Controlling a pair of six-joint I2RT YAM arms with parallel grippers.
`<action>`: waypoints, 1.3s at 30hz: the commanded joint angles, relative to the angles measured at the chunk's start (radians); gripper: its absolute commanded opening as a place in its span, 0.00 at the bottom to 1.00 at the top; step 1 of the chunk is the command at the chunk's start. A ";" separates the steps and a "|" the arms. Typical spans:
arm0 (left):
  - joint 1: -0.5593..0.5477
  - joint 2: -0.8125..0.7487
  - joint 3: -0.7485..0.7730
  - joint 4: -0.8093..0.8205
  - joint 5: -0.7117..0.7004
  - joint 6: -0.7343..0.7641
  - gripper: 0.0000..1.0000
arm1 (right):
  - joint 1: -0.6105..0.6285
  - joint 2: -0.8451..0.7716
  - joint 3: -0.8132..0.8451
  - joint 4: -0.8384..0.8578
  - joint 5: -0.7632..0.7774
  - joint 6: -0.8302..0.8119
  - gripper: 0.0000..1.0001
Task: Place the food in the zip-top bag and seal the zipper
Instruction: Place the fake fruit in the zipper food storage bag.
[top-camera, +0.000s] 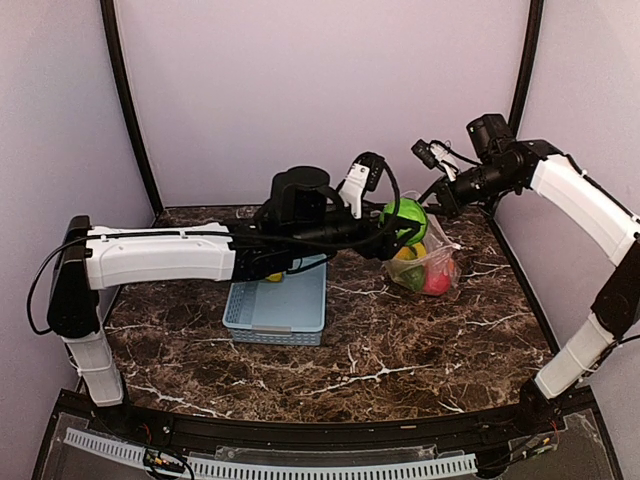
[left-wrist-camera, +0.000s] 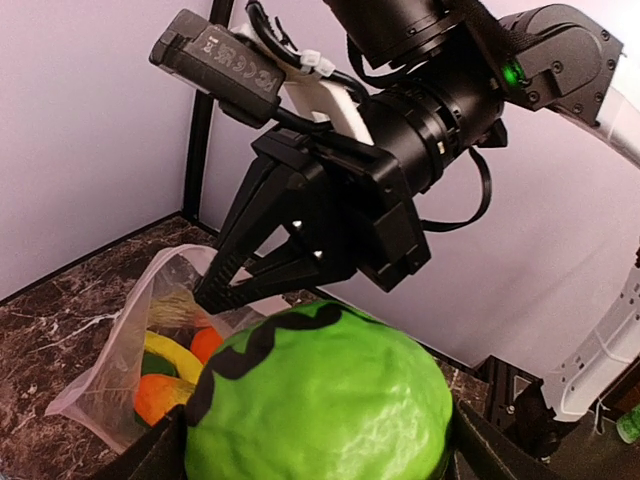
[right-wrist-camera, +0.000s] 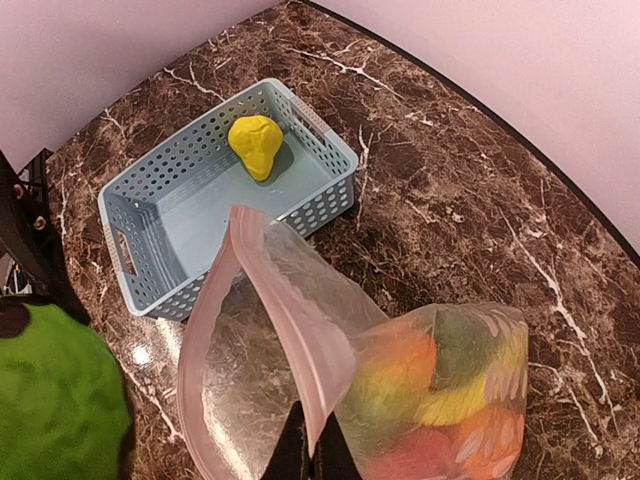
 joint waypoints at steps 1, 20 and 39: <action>-0.033 0.042 0.057 -0.005 -0.204 0.067 0.54 | 0.010 0.006 0.046 -0.006 -0.002 0.022 0.00; -0.036 0.293 0.379 -0.250 -0.429 0.054 0.89 | 0.012 -0.083 0.045 -0.037 -0.009 0.049 0.00; -0.042 -0.191 -0.072 -0.114 -0.319 0.151 0.99 | 0.009 -0.065 0.013 -0.003 0.077 0.032 0.00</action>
